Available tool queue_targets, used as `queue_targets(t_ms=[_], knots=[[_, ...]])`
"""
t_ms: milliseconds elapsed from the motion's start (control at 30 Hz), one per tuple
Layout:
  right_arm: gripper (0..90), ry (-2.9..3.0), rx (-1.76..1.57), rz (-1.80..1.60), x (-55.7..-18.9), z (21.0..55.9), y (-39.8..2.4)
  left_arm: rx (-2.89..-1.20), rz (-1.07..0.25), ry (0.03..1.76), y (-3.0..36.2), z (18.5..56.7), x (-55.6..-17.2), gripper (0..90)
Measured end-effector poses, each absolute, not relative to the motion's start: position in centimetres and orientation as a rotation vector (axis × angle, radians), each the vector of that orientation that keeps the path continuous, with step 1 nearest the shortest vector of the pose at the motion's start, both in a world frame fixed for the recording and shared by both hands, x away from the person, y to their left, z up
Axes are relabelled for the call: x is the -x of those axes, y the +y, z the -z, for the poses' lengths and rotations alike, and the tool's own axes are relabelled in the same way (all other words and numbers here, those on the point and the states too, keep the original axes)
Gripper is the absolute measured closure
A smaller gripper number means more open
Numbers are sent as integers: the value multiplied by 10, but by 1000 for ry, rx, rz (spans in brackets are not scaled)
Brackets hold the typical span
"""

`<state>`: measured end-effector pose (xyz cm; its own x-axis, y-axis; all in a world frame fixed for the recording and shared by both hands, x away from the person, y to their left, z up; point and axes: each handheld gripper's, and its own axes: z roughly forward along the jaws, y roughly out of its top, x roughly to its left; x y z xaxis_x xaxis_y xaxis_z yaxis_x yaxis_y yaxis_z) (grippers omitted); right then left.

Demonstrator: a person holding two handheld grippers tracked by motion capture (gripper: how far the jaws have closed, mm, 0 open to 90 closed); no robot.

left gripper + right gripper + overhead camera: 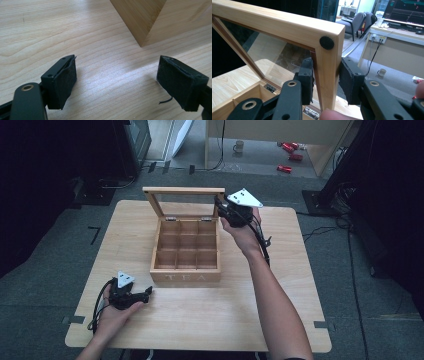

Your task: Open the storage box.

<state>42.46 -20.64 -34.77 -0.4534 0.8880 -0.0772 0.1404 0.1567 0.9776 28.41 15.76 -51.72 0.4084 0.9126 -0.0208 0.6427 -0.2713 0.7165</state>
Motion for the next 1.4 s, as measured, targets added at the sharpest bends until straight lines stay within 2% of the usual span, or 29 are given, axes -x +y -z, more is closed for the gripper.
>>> queue_targets(t_ms=[767,1400], knots=[[665,1717,-1047,-1315,-450,336,-201,-2012,-526,1320,158,517,-284,166],[665,1693,-1228,-1325,-505,327,-197,-2008,-518,1315,158,517,-283,167]])
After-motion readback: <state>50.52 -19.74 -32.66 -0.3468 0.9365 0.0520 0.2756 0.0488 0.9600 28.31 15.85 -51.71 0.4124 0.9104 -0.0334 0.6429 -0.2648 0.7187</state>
